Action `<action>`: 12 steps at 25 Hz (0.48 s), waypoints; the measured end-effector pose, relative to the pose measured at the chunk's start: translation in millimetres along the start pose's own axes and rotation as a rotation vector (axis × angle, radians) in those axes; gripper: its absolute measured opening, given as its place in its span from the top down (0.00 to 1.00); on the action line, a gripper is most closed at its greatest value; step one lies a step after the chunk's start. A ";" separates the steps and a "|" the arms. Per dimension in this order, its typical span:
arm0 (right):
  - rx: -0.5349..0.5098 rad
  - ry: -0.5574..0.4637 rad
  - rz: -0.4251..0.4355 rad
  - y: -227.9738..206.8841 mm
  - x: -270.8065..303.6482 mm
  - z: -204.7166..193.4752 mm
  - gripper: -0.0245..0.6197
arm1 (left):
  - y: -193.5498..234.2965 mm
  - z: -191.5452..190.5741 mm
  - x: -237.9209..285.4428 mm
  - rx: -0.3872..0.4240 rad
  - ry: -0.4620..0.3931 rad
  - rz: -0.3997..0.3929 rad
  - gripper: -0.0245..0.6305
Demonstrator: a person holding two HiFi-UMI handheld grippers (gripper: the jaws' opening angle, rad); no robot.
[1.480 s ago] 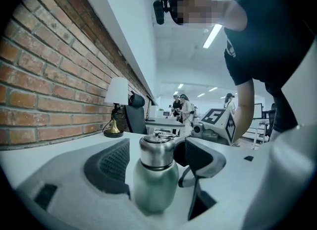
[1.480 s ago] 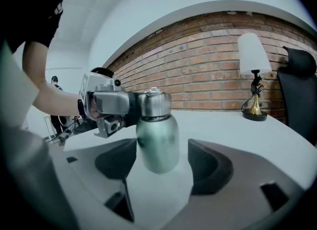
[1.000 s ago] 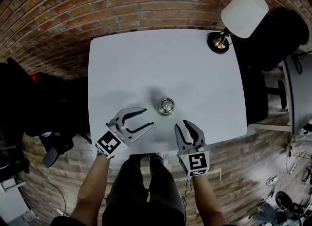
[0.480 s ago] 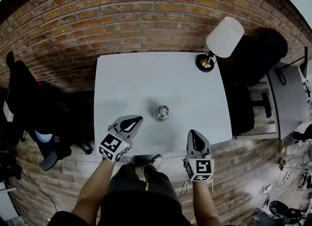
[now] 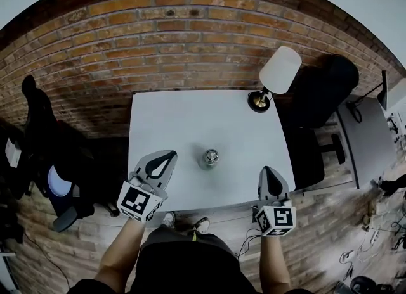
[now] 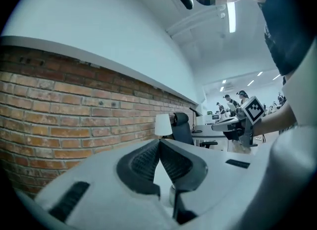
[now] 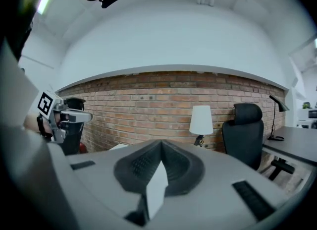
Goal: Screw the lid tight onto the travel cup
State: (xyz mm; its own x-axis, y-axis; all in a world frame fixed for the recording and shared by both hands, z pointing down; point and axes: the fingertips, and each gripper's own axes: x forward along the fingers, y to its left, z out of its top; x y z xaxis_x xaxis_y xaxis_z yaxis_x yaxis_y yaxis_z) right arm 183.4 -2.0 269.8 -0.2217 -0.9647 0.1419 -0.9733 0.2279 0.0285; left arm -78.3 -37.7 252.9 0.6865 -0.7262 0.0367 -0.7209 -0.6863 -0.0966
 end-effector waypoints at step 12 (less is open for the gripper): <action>-0.044 -0.178 0.012 -0.6 -20.2 95.5 0.94 | 9.0 99.0 -34.0 0.066 -0.164 0.054 0.93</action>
State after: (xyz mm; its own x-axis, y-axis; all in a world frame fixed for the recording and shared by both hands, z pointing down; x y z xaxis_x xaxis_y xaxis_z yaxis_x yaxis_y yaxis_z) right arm 182.8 4.8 172.4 -0.2445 -0.9690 -0.0348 -0.9677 0.2416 0.0715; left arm -98.8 -15.2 152.4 0.6568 -0.7422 -0.1329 -0.7533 -0.6380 -0.1596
